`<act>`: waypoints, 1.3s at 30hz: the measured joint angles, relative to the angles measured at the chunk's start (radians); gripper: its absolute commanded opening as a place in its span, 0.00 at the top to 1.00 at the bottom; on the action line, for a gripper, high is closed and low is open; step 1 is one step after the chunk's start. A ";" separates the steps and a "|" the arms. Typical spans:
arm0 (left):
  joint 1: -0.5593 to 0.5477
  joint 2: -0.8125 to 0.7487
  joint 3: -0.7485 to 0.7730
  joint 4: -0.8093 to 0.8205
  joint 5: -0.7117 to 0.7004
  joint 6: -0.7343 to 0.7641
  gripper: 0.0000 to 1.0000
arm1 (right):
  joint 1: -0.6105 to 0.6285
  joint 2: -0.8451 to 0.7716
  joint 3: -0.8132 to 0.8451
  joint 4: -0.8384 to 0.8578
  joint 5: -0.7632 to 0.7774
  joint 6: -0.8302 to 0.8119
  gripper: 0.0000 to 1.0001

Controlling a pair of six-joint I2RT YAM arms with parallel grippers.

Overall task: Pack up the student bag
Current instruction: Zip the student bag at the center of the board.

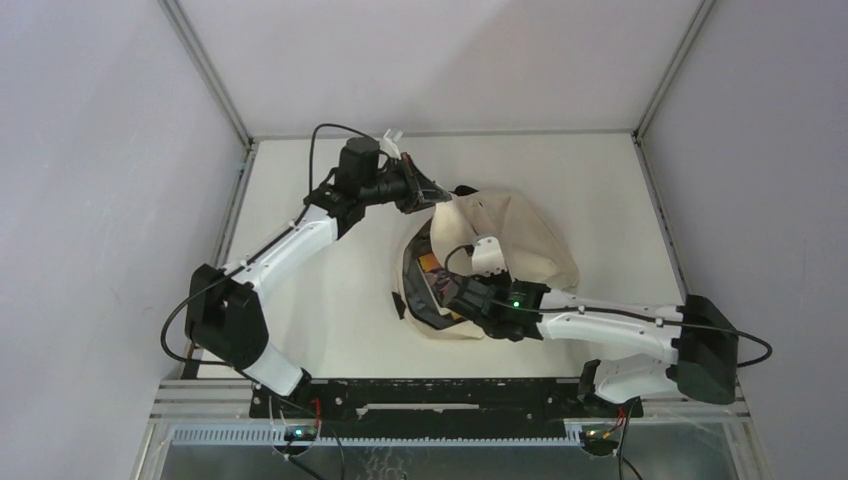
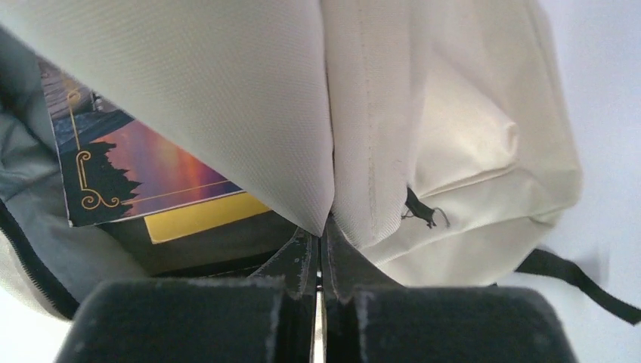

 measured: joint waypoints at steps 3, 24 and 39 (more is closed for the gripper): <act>0.001 0.000 0.000 0.000 -0.008 0.013 0.96 | 0.000 -0.060 -0.006 -0.024 0.025 0.019 1.00; -0.070 -0.546 -0.449 0.108 -0.064 0.465 0.31 | -0.427 -0.471 -0.240 0.241 -0.650 -0.007 1.00; -0.486 -0.254 -0.577 0.273 0.080 0.665 0.35 | -0.503 -0.472 -0.240 0.255 -0.767 -0.006 1.00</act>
